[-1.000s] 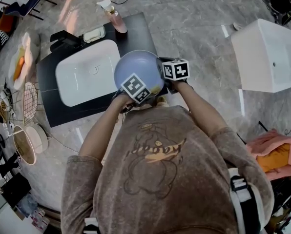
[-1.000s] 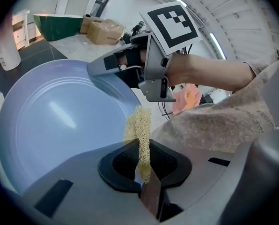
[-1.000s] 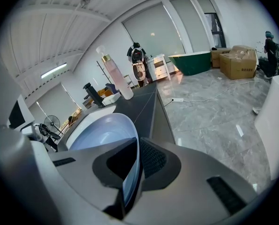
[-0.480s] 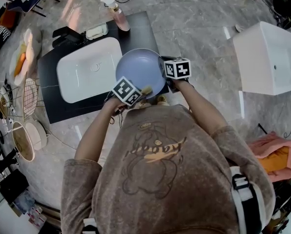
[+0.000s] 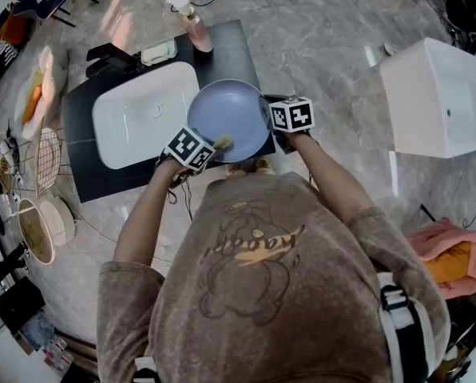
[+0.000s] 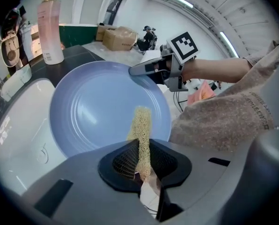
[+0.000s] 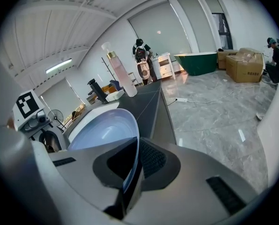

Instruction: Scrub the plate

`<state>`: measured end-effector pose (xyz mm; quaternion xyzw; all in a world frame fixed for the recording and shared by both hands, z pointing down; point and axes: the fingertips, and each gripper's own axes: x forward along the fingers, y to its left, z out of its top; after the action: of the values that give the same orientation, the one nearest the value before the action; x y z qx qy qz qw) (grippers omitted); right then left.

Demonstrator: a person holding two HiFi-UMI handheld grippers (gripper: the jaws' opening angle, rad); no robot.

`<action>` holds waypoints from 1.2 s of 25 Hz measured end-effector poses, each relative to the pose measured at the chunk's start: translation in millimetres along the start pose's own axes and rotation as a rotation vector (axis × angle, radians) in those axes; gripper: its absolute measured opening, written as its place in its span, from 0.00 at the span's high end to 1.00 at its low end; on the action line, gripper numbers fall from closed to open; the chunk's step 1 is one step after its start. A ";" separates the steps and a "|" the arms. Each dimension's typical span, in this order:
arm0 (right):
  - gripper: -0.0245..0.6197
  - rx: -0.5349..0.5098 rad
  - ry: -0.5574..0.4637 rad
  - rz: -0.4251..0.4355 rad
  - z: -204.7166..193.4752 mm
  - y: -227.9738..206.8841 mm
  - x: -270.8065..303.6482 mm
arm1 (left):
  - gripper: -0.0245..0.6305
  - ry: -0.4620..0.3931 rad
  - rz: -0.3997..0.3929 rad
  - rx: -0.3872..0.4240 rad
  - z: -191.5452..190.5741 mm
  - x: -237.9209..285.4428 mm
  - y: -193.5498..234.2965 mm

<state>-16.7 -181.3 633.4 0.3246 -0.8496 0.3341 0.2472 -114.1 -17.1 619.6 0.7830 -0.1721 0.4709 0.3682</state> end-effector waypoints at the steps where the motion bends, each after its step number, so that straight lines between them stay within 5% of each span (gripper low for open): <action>1: 0.94 -0.005 0.003 0.002 0.1 0.0 -0.3 | 0.87 0.001 0.008 0.002 -0.1 -1.7 3.2; 14: 0.94 -0.038 0.017 0.001 1.2 0.0 -3.8 | 0.86 -0.026 0.120 -0.032 5.3 -31.2 55.6; 22: 0.94 -0.053 0.025 0.017 2.1 1.3 -2.3 | 0.87 -0.052 0.284 -0.063 15.5 -43.2 102.3; 30: 0.94 -0.074 0.033 0.012 1.5 1.5 -1.5 | 0.87 -0.100 0.439 -0.007 49.2 -45.8 128.4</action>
<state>-17.0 -180.9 630.8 0.3044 -0.8593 0.3091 0.2710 -186.0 -142.9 619.2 0.7480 -0.3580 0.4995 0.2506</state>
